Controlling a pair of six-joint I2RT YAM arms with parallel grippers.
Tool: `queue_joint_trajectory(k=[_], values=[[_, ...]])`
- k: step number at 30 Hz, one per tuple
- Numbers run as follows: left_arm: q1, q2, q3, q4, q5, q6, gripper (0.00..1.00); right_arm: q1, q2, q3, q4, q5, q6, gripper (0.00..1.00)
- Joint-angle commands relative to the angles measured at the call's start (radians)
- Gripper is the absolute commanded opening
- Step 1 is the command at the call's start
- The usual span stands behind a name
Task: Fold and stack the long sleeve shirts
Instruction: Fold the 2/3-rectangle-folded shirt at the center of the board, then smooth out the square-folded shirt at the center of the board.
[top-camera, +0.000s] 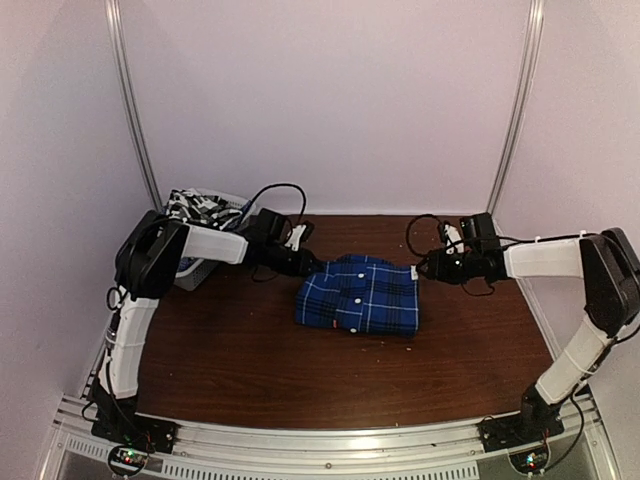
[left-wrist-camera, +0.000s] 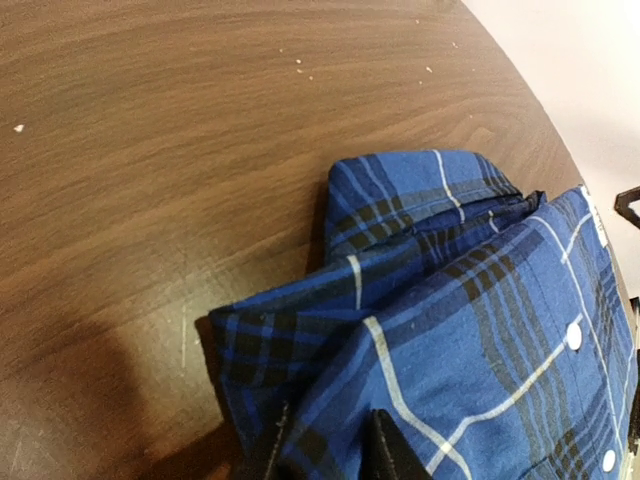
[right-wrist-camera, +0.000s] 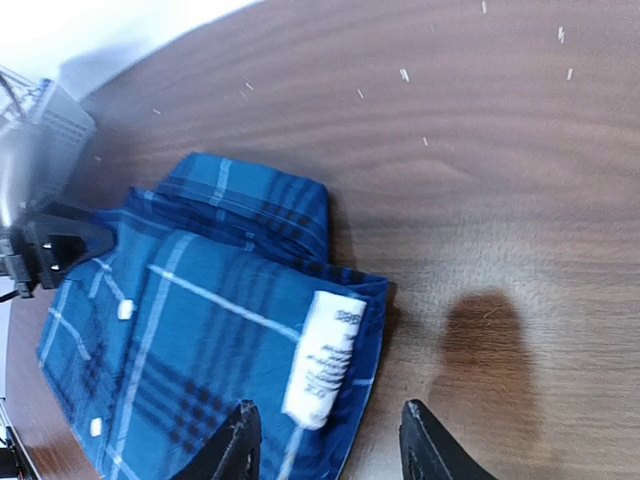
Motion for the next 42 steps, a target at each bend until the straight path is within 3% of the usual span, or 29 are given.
queue_joint_trajectory(k=[1,7,11,19,25,35,42], values=[[0.009,-0.144,-0.076,0.083,-0.085,0.024,0.28,0.025,-0.139,-0.046,-0.003,0.058,-0.02,0.5],[-0.012,-0.307,-0.288,0.245,-0.153,0.001,0.31,0.117,-0.193,-0.069,0.007,0.023,-0.012,0.51],[-0.047,-0.35,-0.368,0.329,-0.097,-0.002,0.32,0.161,-0.154,-0.062,0.067,-0.024,-0.003,0.51],[-0.101,-0.215,-0.316,0.349,0.012,-0.017,0.32,0.168,0.021,-0.062,0.178,-0.107,0.01,0.51],[-0.102,-0.171,-0.339,0.347,-0.072,-0.02,0.31,0.162,0.099,-0.105,0.244,-0.118,0.02,0.51],[-0.102,-0.201,-0.497,0.435,-0.128,-0.02,0.31,0.144,0.086,-0.168,0.235,-0.068,-0.016,0.52],[-0.102,-0.288,-0.566,0.491,-0.146,-0.009,0.32,0.129,-0.016,-0.135,0.145,-0.03,-0.051,0.54]])
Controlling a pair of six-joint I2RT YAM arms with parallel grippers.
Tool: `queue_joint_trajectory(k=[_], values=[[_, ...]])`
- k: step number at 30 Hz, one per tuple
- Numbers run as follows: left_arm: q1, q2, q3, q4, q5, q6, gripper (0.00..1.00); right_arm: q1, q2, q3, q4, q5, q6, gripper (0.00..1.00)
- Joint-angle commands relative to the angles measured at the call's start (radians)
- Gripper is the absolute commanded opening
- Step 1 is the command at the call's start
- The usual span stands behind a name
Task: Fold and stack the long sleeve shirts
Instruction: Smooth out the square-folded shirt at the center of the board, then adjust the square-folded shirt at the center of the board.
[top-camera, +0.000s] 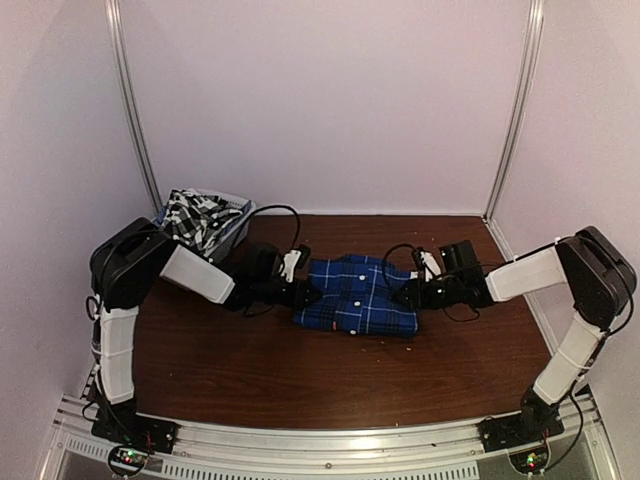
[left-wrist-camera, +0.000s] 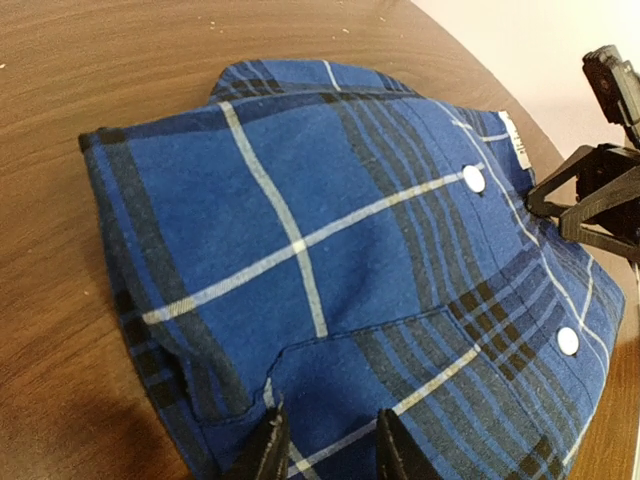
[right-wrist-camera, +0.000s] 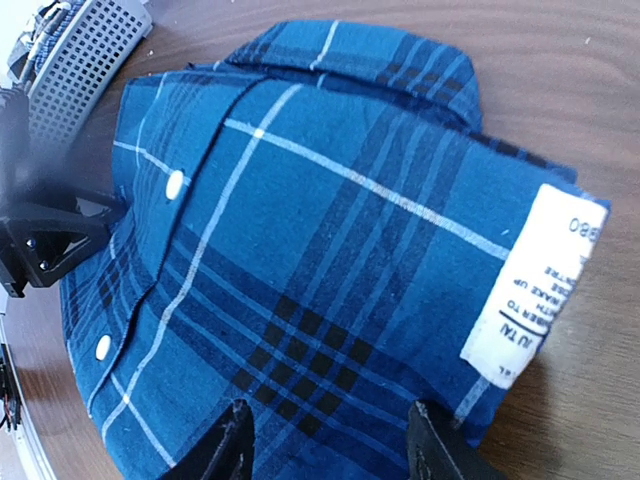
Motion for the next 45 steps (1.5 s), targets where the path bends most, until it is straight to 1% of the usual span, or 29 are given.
queue_joint_trajectory(k=[1,3,6,9,13,15,18,20,23,26,30,36,42,45], values=[[0.006,-0.071,-0.031,0.035,-0.038,0.008,0.32,-0.01,-0.089,0.026,-0.083,0.053,-0.041,0.54],[0.006,-0.098,-0.039,0.042,-0.036,0.008,0.32,-0.011,-0.113,0.048,-0.112,0.065,-0.054,0.58],[0.0,-0.142,-0.071,0.082,-0.017,-0.006,0.32,-0.011,-0.118,0.106,-0.16,0.093,-0.08,0.72],[-0.023,-0.183,-0.093,0.102,-0.009,-0.013,0.32,-0.016,-0.091,0.174,-0.19,0.096,-0.101,0.79],[-0.07,-0.198,-0.084,0.101,-0.015,-0.018,0.32,-0.023,-0.011,0.281,-0.196,0.066,-0.121,0.83],[-0.093,-0.191,-0.072,0.101,-0.018,-0.021,0.32,-0.026,0.052,0.347,-0.226,0.035,-0.141,0.84],[-0.121,-0.163,-0.052,0.102,-0.026,-0.03,0.32,-0.032,0.147,0.457,-0.286,-0.002,-0.186,0.9],[-0.141,-0.135,-0.033,0.105,-0.03,-0.035,0.32,-0.039,0.208,0.516,-0.3,-0.021,-0.213,0.92],[-0.175,-0.085,0.011,0.092,-0.051,-0.028,0.32,-0.062,0.293,0.577,-0.307,-0.108,-0.226,0.94],[-0.196,-0.039,0.049,0.084,-0.059,-0.027,0.31,-0.082,0.35,0.606,-0.305,-0.198,-0.228,0.95],[-0.209,-0.007,0.062,0.076,-0.064,-0.028,0.31,-0.093,0.378,0.587,-0.306,-0.284,-0.228,0.95],[-0.209,-0.016,0.038,0.049,-0.086,-0.015,0.31,-0.097,0.334,0.479,-0.26,-0.304,-0.204,0.94],[-0.209,-0.066,-0.006,-0.018,-0.115,0.037,0.31,-0.097,0.222,0.288,-0.205,-0.291,-0.162,0.91],[-0.209,-0.1,-0.026,-0.052,-0.127,0.071,0.31,-0.087,0.147,0.176,-0.141,-0.282,-0.13,0.89]])
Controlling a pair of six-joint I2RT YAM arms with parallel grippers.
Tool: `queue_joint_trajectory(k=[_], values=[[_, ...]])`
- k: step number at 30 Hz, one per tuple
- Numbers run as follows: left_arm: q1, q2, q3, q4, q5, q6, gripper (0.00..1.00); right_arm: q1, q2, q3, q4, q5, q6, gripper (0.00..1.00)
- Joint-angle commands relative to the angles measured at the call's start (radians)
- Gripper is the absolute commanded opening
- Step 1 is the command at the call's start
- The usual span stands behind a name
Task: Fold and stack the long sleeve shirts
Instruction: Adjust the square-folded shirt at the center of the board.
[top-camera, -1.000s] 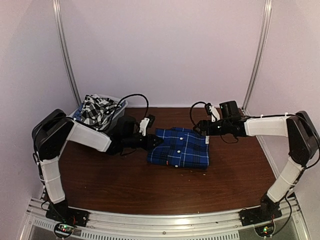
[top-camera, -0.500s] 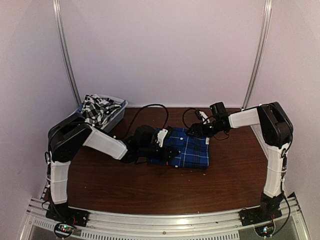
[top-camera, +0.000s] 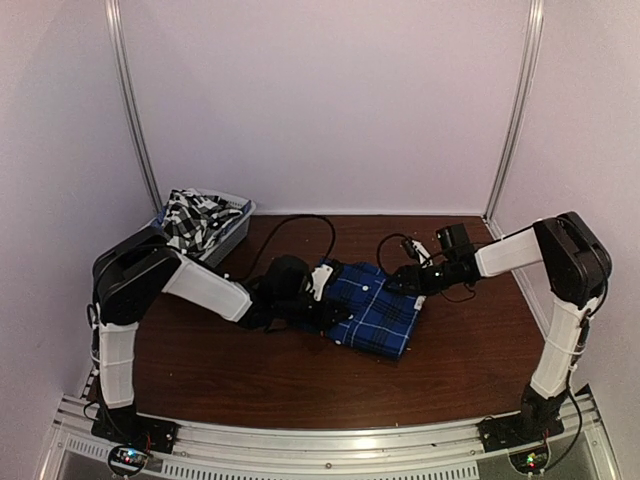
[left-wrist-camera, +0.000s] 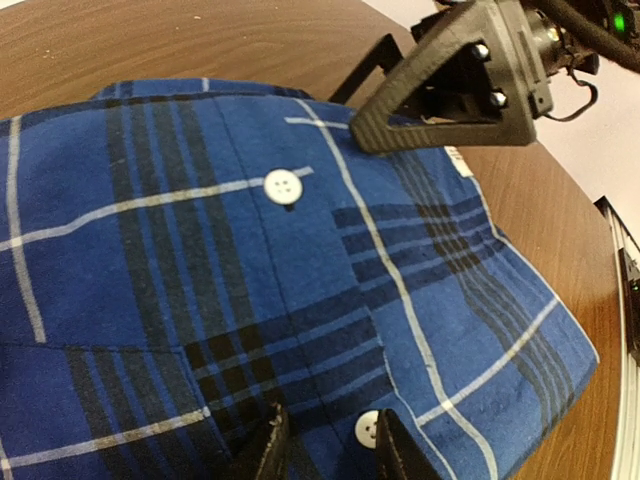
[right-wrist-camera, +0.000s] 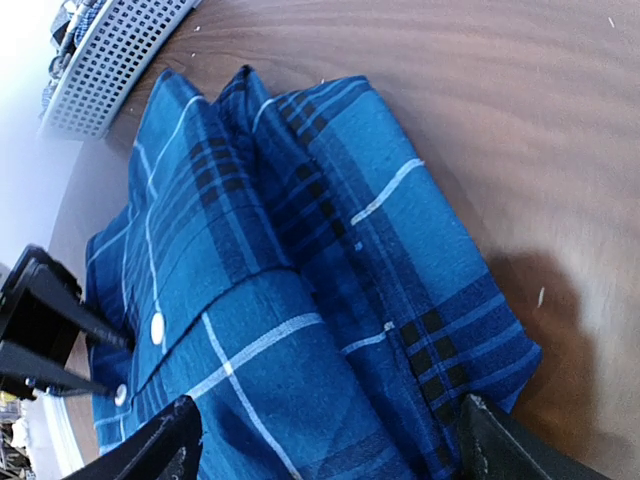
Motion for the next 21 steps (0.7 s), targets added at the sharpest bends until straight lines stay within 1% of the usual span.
queue_joint_trajectory(k=[1,6,9,10,13,15,17,21], values=[[0.0,-0.08,-0.042,-0.067,-0.042,0.072,0.31,0.019,-0.107,-0.163,0.05,-0.003,0.066,0.89],[0.001,-0.161,-0.089,-0.108,-0.059,0.122,0.31,0.094,-0.248,-0.339,0.129,0.048,0.139,0.89],[0.001,-0.222,-0.128,-0.12,-0.086,0.139,0.32,0.186,-0.317,-0.432,0.195,0.093,0.206,0.89],[0.0,-0.252,-0.142,-0.122,-0.097,0.142,0.32,0.238,-0.331,-0.455,0.216,0.108,0.227,0.89],[0.0,-0.319,-0.188,-0.132,-0.139,0.145,0.32,0.327,-0.379,-0.504,0.239,0.158,0.283,0.89],[0.0,-0.363,-0.223,-0.129,-0.156,0.137,0.33,0.34,-0.434,-0.527,0.229,0.193,0.31,0.89],[0.0,-0.402,-0.265,-0.122,-0.161,0.124,0.33,0.34,-0.505,-0.522,0.164,0.253,0.3,0.9],[0.0,-0.444,-0.329,-0.093,-0.158,0.092,0.33,0.332,-0.58,-0.429,0.02,0.368,0.272,0.95]])
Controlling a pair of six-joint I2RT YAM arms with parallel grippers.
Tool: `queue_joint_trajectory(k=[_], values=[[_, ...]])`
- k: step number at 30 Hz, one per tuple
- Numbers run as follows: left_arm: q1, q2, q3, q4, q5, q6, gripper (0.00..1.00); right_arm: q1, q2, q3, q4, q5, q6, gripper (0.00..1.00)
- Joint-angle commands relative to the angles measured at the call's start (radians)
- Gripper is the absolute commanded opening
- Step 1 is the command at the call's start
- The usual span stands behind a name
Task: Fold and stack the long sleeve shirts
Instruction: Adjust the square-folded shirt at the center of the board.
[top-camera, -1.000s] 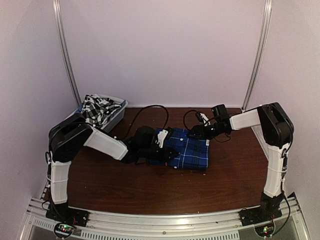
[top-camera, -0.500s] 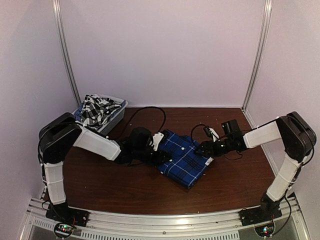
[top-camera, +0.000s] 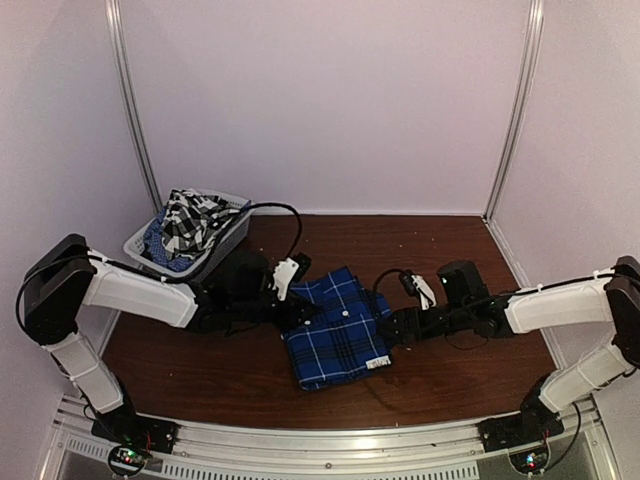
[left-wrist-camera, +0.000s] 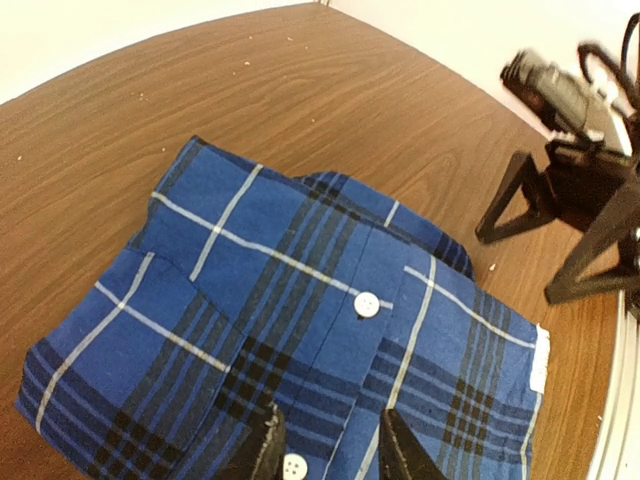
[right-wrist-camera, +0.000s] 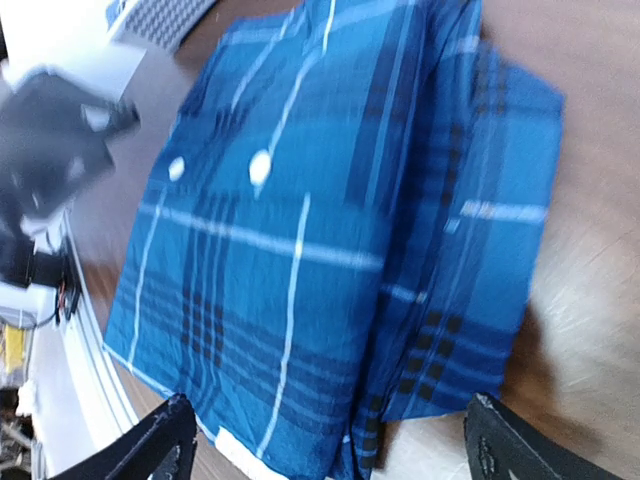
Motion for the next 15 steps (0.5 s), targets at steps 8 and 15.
queue_joint_trajectory(k=[8,15], values=[[0.0,0.003,-0.11,0.1,-0.015,-0.07,0.33,-0.113,0.059,0.204,-0.168,0.142,0.006,0.96],[-0.004,0.052,-0.133,0.158,-0.008,-0.099,0.32,-0.157,0.238,0.268,-0.093,-0.016,0.016,0.97]])
